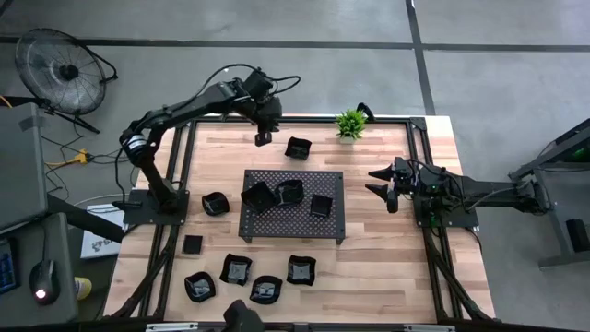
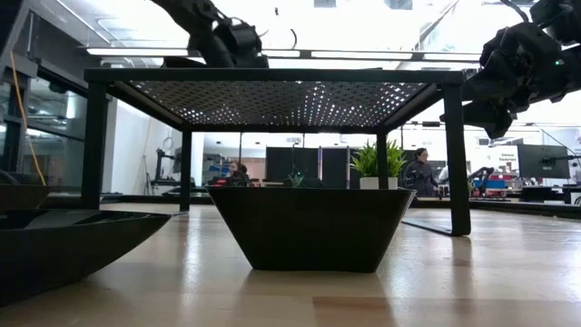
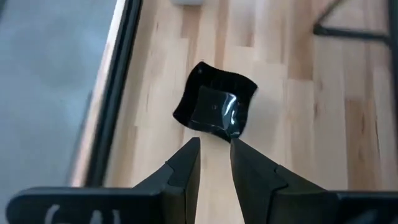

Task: Pick & Place Mini shaped plates
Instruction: Stack the top right distorted square plate on top of the distorted square plate on the shelf

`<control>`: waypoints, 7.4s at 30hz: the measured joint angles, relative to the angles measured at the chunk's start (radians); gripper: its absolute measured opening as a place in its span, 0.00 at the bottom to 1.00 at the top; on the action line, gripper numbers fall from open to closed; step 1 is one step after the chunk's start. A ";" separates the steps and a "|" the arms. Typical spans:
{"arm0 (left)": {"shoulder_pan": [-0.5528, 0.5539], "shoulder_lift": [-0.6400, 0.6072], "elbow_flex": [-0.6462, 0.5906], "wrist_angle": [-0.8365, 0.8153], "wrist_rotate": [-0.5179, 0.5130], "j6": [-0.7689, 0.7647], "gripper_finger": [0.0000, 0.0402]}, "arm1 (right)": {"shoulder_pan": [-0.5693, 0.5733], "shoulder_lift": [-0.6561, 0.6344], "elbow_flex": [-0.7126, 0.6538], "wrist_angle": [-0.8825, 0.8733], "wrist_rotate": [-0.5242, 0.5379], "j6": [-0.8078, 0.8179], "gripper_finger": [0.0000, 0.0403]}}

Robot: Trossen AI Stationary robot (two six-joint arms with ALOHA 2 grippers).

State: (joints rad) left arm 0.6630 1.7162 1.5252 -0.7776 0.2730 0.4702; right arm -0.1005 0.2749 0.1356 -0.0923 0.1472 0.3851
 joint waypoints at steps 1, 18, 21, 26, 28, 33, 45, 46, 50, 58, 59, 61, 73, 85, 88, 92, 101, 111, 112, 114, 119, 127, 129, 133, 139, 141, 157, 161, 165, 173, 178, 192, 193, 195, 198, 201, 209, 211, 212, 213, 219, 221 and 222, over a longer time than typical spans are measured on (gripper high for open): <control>0.001 0.019 0.000 0.013 0.004 -0.056 0.21 | 0.000 0.000 0.000 0.000 0.000 0.000 0.61; 0.030 0.181 -0.001 0.127 0.115 -0.529 0.21 | 0.000 0.000 0.000 0.000 -0.001 0.000 0.61; 0.031 0.181 -0.001 0.169 0.111 -0.575 0.21 | 0.000 0.000 0.000 0.000 -0.001 0.000 0.61; 0.031 0.182 -0.001 0.186 0.088 -0.619 0.26 | 0.000 0.000 0.000 0.000 0.000 0.000 0.61; 0.031 0.184 0.000 0.184 0.080 -0.638 0.31 | 0.000 0.000 0.000 0.000 -0.001 0.000 0.61; 0.031 0.190 0.000 0.181 0.043 -0.692 0.45 | 0.000 0.000 0.000 0.000 0.000 0.000 0.61; 0.037 0.207 0.000 0.175 0.116 -0.764 0.49 | 0.000 0.000 0.000 0.000 0.000 0.000 0.61; 0.042 0.205 0.000 0.169 0.122 -0.765 0.49 | 0.000 0.000 0.000 0.000 0.000 0.000 0.61; 0.047 0.201 0.000 0.130 0.122 -0.768 0.49 | 0.000 0.000 0.000 0.000 -0.001 0.000 0.61; 0.028 0.201 0.000 0.103 0.020 -0.796 0.49 | 0.000 0.000 0.000 0.000 0.000 0.000 0.61; 0.029 0.201 0.000 0.102 0.015 -0.798 0.49 | 0.000 0.000 0.000 0.000 0.000 0.000 0.61; 0.030 0.203 0.000 0.098 0.009 -0.802 0.49 | 0.000 0.000 0.000 0.000 0.000 0.000 0.61; -0.022 0.278 -0.001 0.098 -0.062 -0.859 0.49 | 0.000 0.000 0.000 0.000 0.000 0.000 0.61; -0.047 0.331 -0.001 0.105 -0.050 -0.861 0.49 | 0.000 0.000 0.000 0.000 0.000 0.000 0.61; -0.051 0.332 -0.001 0.120 -0.052 -0.864 0.49 | 0.000 0.000 0.000 0.000 0.000 0.000 0.61; -0.048 0.332 -0.001 0.127 -0.059 -0.864 0.49 | 0.000 0.000 0.000 0.000 -0.001 0.000 0.61; -0.058 0.332 -0.001 0.132 -0.072 -0.864 0.49 | 0.000 0.000 0.000 0.000 0.000 0.000 0.61; -0.064 0.332 -0.001 0.129 -0.074 -0.868 0.49 | 0.000 0.000 0.000 0.000 0.000 0.000 0.61; -0.065 0.332 -0.001 0.126 -0.075 -0.868 0.49 | 0.000 0.000 0.000 0.000 0.000 0.000 0.61; -0.068 0.332 -0.001 0.124 -0.078 -0.868 0.49 | 0.000 0.000 0.000 0.000 -0.001 0.000 0.61; -0.075 0.332 -0.001 0.124 -0.079 -0.868 0.49 | 0.000 0.000 0.000 0.000 0.000 0.000 0.61; -0.075 0.357 -0.001 0.118 -0.038 -0.868 0.49 | 0.000 0.000 0.000 0.000 0.001 0.000 0.61; -0.076 0.366 0.000 0.120 -0.016 -0.868 0.49 | 0.000 0.000 0.000 0.000 0.004 0.000 0.61; -0.081 0.378 0.000 0.125 -0.005 -0.867 0.49 | 0.000 0.000 0.000 0.000 0.004 0.000 0.61; -0.081 0.377 -0.001 0.126 0.011 -0.861 0.49 | 0.000 0.000 0.000 0.000 0.000 0.000 0.61; -0.081 0.377 -0.001 0.125 0.013 -0.859 0.48 | 0.000 0.000 0.000 0.000 0.001 0.000 0.61; -0.080 0.336 0.000 0.130 0.030 -0.808 0.03 | 0.000 0.000 0.000 0.000 0.000 0.000 0.61; -0.067 0.311 0.001 0.137 0.032 -0.789 0.01 | 0.000 0.000 0.000 0.000 0.000 0.000 0.61; -0.052 0.278 0.000 0.132 0.027 -0.778 0.01 | 0.000 0.000 0.000 0.000 0.000 0.000 0.61; -0.018 0.161 0.000 0.145 0.032 -0.728 0.00 | 0.000 0.000 0.000 0.000 0.000 0.000 0.61; 0.000 0.069 0.000 0.130 0.079 -0.673 0.00 | 0.000 0.000 0.000 0.000 0.000 0.000 0.61; 0.051 -0.191 0.000 -0.145 0.226 -0.470 0.00 | 0.000 0.000 0.000 0.000 0.000 0.000 0.61; 0.051 -0.208 0.000 -0.170 0.234 -0.453 0.00 | 0.000 0.000 0.000 0.000 -0.001 0.000 0.61; 0.052 -0.235 0.000 -0.233 0.232 -0.418 0.00 | 0.000 0.000 0.000 0.000 0.000 0.000 0.61; 0.051 -0.279 0.000 -0.305 0.217 -0.368 0.00 | 0.000 0.000 0.000 0.000 0.000 0.000 0.61; 0.051 -0.316 0.000 -0.381 0.218 -0.327 0.00 | 0.000 0.000 0.000 0.000 0.000 0.000 0.61; 0.051 -0.401 0.000 -0.519 0.208 -0.247 0.00 | 0.000 0.000 0.000 0.000 0.000 0.000 0.61; 0.050 -0.420 0.000 -0.546 0.213 -0.236 0.00 | 0.000 0.000 0.000 0.000 0.000 0.000 0.61; 0.050 -0.428 0.000 -0.557 0.216 -0.232 0.00 | 0.000 0.000 0.000 0.000 -0.001 0.000 0.61; 0.050 -0.436 0.000 -0.570 0.215 -0.230 0.00 | 0.000 0.000 0.000 0.000 0.000 0.000 0.61; 0.049 -0.485 0.000 -0.625 0.215 -0.213 0.00 | 0.000 0.000 0.000 0.000 0.000 0.000 0.61; 0.035 -0.504 0.000 -0.632 0.208 -0.214 0.00 | 0.000 0.000 0.000 0.000 0.000 0.000 0.61; 0.022 -0.513 0.000 -0.636 0.196 -0.224 0.00 | 0.000 0.000 0.000 0.000 0.000 0.000 0.61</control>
State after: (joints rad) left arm 0.6849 1.2027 1.5249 -1.4138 0.4688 0.2466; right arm -0.1004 0.2745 0.1356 -0.0925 0.1471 0.3851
